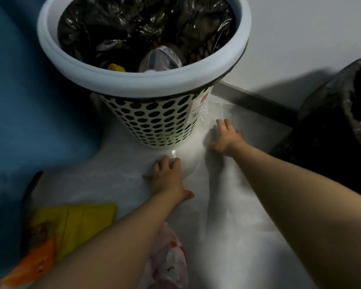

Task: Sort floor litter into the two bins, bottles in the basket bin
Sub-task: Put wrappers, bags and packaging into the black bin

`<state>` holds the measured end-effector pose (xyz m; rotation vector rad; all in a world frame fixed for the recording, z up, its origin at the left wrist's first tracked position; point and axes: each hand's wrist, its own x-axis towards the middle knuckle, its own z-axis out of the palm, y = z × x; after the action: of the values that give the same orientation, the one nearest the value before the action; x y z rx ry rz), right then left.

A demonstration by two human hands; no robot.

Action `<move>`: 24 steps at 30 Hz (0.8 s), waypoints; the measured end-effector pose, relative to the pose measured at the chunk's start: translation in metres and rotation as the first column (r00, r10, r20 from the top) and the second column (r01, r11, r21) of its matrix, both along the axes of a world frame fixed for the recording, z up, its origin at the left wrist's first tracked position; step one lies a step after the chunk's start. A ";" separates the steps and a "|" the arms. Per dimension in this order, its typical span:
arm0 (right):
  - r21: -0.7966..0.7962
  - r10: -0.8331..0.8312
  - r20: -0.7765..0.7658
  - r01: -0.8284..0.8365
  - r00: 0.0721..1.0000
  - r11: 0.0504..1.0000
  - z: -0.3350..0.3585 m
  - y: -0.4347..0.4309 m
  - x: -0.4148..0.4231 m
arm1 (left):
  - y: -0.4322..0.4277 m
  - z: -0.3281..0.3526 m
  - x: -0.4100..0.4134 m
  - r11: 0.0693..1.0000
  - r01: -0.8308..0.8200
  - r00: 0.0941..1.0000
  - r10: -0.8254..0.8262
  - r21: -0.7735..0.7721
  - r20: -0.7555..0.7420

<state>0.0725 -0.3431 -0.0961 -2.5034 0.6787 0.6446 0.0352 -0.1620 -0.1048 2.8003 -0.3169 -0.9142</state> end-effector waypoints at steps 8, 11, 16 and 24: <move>-0.204 0.141 -0.061 -0.150 0.988 0.967 0.000 0.017 -0.027 | 0.002 -0.001 0.000 1.000 0.014 1.000 -0.013 -0.002 0.007; -0.251 0.160 -0.053 -0.168 0.986 0.953 -0.005 0.028 -0.049 | 0.002 -0.001 -0.001 1.000 0.030 0.999 -0.030 -0.006 0.015; -0.283 0.166 -0.033 -0.169 0.986 0.944 -0.005 0.043 -0.080 | 0.007 -0.004 -0.003 0.997 0.076 0.997 -0.077 0.017 0.023; -0.253 0.188 -0.039 -0.192 0.981 0.948 -0.001 0.074 -0.144 | 0.027 -0.002 -0.005 0.987 0.145 0.989 -0.144 -0.074 0.012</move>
<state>-0.0715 -0.2693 -0.0971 -2.8324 0.5597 0.6807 0.0303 -0.1346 -0.1072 2.7412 -0.5498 -0.9032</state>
